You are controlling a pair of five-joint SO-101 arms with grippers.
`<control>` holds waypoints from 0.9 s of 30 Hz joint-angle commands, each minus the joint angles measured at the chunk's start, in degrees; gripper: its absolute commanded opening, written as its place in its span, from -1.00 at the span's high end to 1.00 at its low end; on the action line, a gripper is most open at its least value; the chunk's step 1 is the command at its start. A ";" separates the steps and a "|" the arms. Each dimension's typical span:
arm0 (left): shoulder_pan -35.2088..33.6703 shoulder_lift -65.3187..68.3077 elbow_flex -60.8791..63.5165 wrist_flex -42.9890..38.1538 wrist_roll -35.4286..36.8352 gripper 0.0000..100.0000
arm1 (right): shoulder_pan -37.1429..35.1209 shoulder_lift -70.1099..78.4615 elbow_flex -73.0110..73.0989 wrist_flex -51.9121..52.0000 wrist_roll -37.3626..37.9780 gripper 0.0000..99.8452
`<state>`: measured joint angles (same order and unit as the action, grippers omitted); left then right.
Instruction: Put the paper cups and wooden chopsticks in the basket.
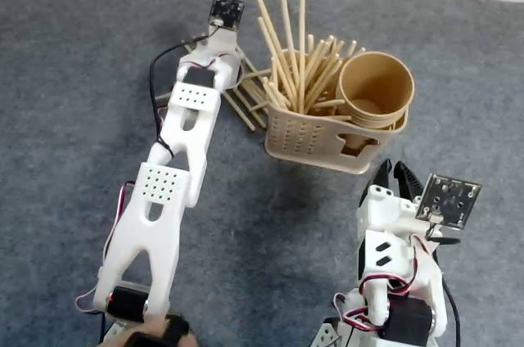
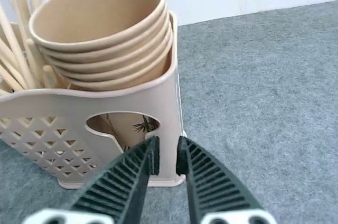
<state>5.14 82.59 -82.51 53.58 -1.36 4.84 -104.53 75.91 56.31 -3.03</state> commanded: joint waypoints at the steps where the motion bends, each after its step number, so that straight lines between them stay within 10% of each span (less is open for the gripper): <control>1: -0.22 -0.22 -8.31 12.22 -1.05 0.78 | 0.48 -0.22 -0.48 0.22 -0.62 0.86; 17: -0.31 -0.75 -12.53 45.45 -12.92 0.78 | 0.48 -0.22 -0.48 0.22 -0.62 0.86; 27: -4.26 -0.75 -12.18 47.47 -12.75 0.78 | 0.48 -0.22 -0.48 0.13 -0.62 0.86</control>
<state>2.95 82.77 -94.99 98.77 -13.67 4.84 -104.53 75.91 56.31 -3.03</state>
